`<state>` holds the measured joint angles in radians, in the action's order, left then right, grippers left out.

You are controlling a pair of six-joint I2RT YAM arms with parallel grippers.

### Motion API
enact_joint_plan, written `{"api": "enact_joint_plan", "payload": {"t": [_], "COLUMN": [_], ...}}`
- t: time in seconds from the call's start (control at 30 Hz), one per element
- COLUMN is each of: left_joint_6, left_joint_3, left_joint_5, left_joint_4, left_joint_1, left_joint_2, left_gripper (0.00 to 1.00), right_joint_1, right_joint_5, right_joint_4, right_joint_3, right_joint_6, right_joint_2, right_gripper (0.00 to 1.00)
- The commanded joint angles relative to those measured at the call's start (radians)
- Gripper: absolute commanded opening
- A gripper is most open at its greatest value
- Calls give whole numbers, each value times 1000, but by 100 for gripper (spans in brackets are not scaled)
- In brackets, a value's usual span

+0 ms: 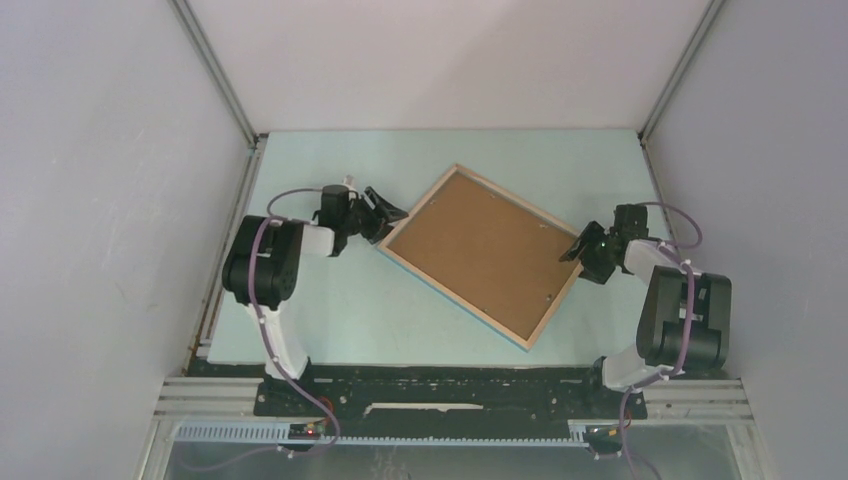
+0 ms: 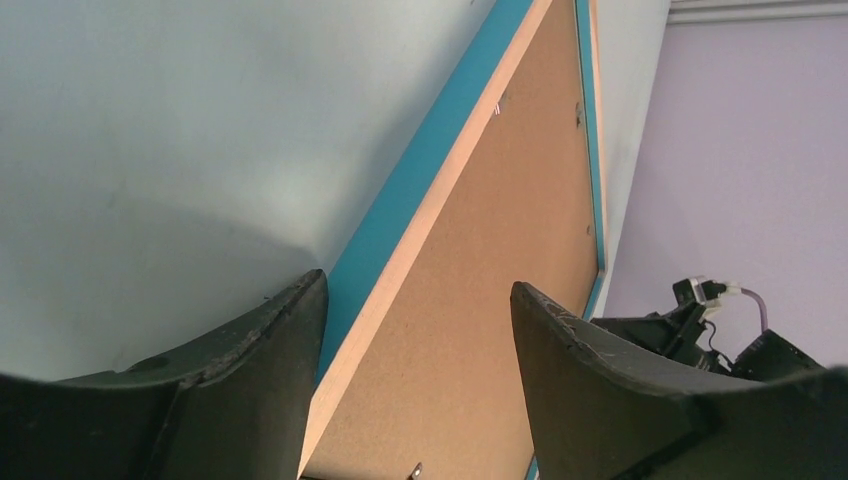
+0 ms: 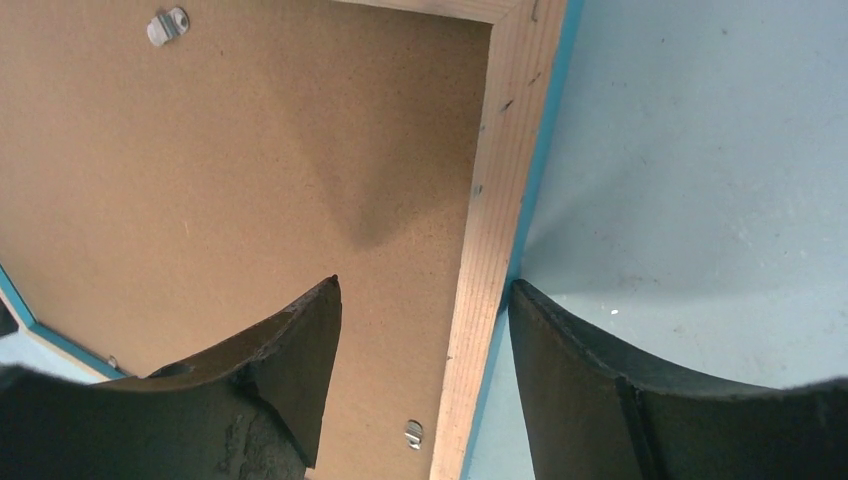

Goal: Put the photo into the frame
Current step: Adjust the photo frame at the center of the board.

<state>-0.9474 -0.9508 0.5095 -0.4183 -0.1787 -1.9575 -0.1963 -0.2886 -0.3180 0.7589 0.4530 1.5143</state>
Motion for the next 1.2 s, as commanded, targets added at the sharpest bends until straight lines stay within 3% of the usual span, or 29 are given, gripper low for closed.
{"api": "enact_joint_plan", "payload": {"t": [0.0, 0.33, 0.5, 0.6, 0.7, 0.83, 0.93, 1.03, 1.17], "left_joint_6": [-128, -192, -148, -100, 33, 158, 165, 170, 221], "left_joint_3": [178, 510, 568, 518, 387, 212, 121, 56, 4], "left_joint_5": [63, -43, -36, -7, -15, -16, 42, 99, 136], "left_joint_4": [-87, -162, -99, -11, 199, 398, 411, 445, 485], "left_joint_1": [-85, -166, -143, -86, -63, -57, -39, -17, -13], "left_joint_2": [134, 393, 461, 457, 454, 410, 348, 270, 214], "left_gripper": [71, 71, 72, 72, 77, 83, 82, 76, 73], "right_joint_1": [46, 56, -8, -18, 14, 120, 254, 404, 524], "right_joint_5": [-70, 13, 105, 172, 195, 49, -145, -224, -351], "right_joint_4": [41, -64, -147, -165, -207, -191, -57, 108, 408], "right_joint_3": [47, 204, 281, 315, 367, 387, 361, 356, 371], "right_joint_6": [-9, -53, -26, -36, -41, 29, 162, 292, 474], "right_joint_2": [27, 117, 93, 13, -39, -69, -28, 48, 210], "right_gripper": [69, 69, 69, 71, 70, 69, 67, 63, 50]}}
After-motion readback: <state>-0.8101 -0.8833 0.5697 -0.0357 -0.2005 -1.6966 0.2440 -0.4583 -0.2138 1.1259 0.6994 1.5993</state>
